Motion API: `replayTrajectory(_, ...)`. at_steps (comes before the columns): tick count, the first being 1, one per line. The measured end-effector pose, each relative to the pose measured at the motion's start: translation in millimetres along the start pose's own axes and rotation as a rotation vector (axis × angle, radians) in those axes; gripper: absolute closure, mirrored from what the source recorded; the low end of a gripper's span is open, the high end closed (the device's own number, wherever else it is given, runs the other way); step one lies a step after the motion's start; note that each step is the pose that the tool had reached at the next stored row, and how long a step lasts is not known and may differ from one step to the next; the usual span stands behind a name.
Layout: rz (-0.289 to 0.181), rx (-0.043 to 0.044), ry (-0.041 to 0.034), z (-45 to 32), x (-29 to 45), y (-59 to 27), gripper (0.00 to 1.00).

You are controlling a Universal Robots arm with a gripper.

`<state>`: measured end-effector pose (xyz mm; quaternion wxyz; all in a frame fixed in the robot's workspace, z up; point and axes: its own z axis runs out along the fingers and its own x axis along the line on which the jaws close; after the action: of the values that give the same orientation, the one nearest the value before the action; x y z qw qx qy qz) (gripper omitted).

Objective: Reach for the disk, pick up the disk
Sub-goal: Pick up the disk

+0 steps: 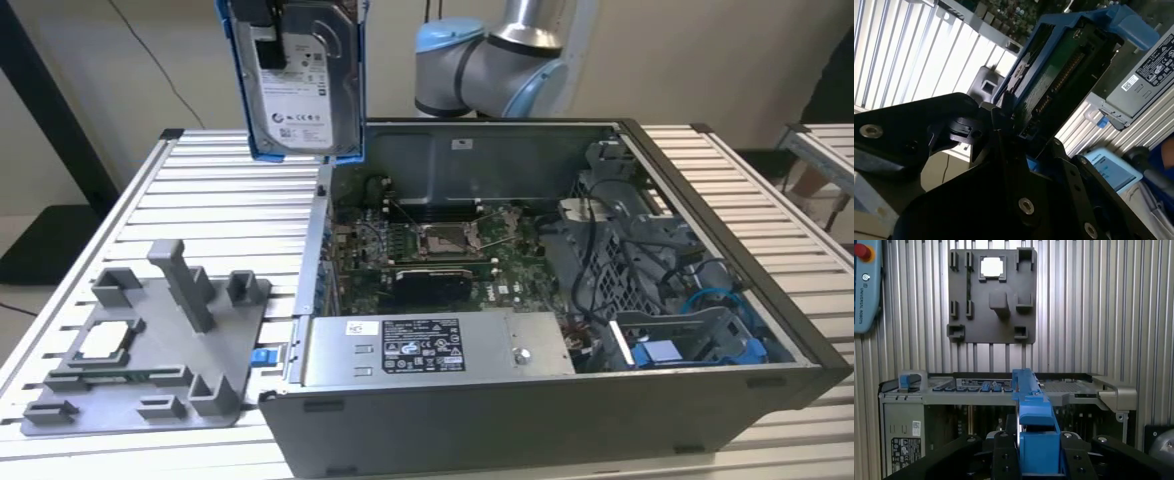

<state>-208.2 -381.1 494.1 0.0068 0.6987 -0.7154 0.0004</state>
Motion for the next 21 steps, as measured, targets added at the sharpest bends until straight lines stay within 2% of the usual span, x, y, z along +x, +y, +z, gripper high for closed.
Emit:
replayTrajectory(8,0.000,0.0001,-0.0001,0.3,0.0,-22.7,1.00)
replayTrajectory(15,0.000,0.0001,-0.0001,0.4,-0.2,-39.0,1.00)
replayTrajectory(21,0.000,-0.0001,0.0000,0.2,-0.4,-46.9,1.00)
